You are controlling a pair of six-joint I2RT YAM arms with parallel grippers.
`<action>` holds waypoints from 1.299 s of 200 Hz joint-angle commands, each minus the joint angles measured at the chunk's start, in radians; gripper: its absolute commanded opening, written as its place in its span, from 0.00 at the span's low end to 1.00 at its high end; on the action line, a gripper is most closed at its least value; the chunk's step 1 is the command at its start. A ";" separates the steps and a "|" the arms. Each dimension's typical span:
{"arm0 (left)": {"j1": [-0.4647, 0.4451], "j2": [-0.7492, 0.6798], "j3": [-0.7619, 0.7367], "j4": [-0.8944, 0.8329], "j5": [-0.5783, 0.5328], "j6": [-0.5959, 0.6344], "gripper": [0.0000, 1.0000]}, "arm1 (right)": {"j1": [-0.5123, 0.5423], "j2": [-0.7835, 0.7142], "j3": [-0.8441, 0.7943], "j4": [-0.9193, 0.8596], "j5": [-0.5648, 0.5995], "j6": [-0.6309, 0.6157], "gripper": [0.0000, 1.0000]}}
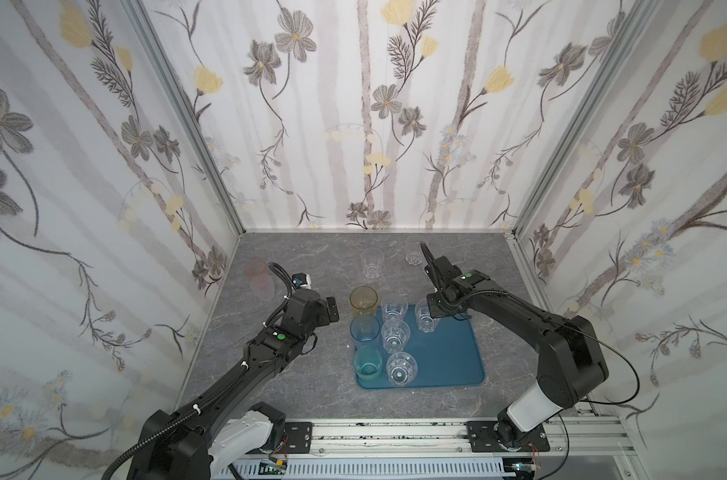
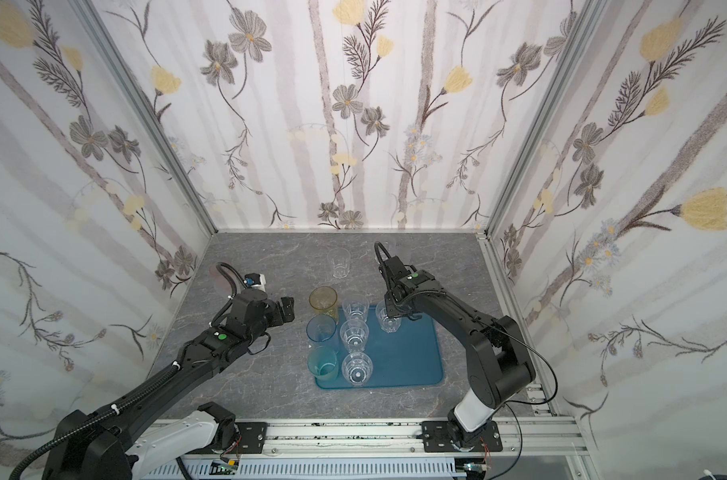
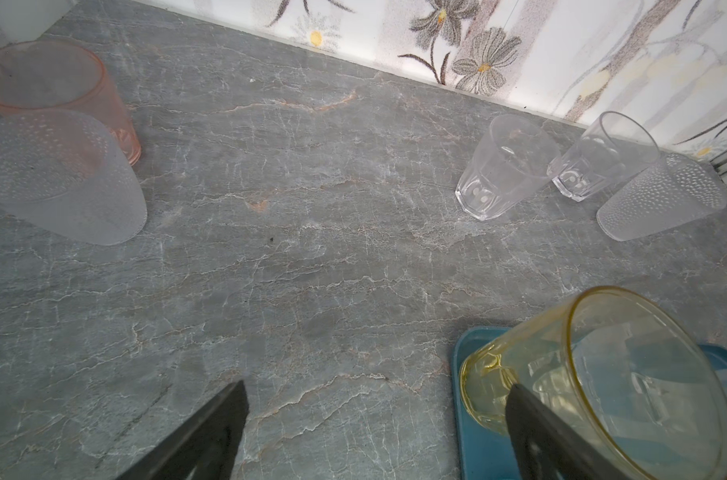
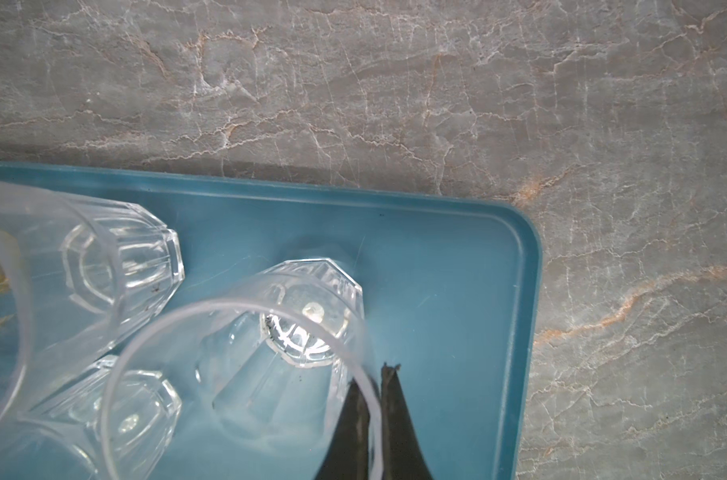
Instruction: Place the glasses into the tray
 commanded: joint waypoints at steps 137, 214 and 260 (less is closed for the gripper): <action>0.004 0.026 0.011 0.026 0.043 -0.013 0.99 | -0.014 -0.081 0.055 0.043 -0.040 0.012 0.39; 0.129 0.325 0.322 -0.004 0.235 0.084 0.89 | -0.013 -0.170 0.039 0.229 -0.207 0.156 0.41; 0.132 0.645 0.623 -0.007 0.388 0.133 0.85 | -0.014 -0.233 -0.020 0.235 -0.174 0.180 0.42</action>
